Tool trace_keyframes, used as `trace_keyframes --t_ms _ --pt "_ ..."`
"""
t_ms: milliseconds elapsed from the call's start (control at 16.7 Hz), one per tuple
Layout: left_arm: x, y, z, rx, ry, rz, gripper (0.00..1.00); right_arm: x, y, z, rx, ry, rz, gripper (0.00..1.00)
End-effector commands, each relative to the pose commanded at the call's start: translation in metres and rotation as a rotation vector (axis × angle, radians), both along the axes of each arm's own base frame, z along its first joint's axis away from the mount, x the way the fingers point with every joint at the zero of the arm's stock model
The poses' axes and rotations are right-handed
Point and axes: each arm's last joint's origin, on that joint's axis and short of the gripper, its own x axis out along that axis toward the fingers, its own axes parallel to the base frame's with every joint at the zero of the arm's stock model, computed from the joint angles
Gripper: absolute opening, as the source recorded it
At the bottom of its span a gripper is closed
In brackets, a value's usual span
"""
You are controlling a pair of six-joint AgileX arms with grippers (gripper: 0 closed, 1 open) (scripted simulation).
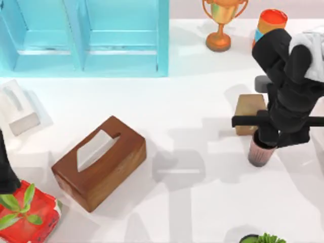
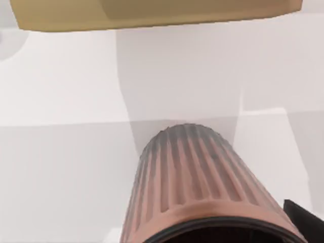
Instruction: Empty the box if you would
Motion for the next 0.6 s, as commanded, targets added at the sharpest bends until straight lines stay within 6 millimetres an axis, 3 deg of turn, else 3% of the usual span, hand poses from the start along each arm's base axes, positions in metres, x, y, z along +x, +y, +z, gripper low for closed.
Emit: trace_keyframes --t_ms 180,600 --pt "0.0000 0.0000 0.0000 0.000 0.000 0.000 1.00 0.0000 0.0000 0.0000 0.000 0.000 0.000 0.00" --pt "0.0000 0.0000 0.0000 0.000 0.000 0.000 1.00 0.0000 0.0000 0.0000 0.000 0.000 0.000 0.53"
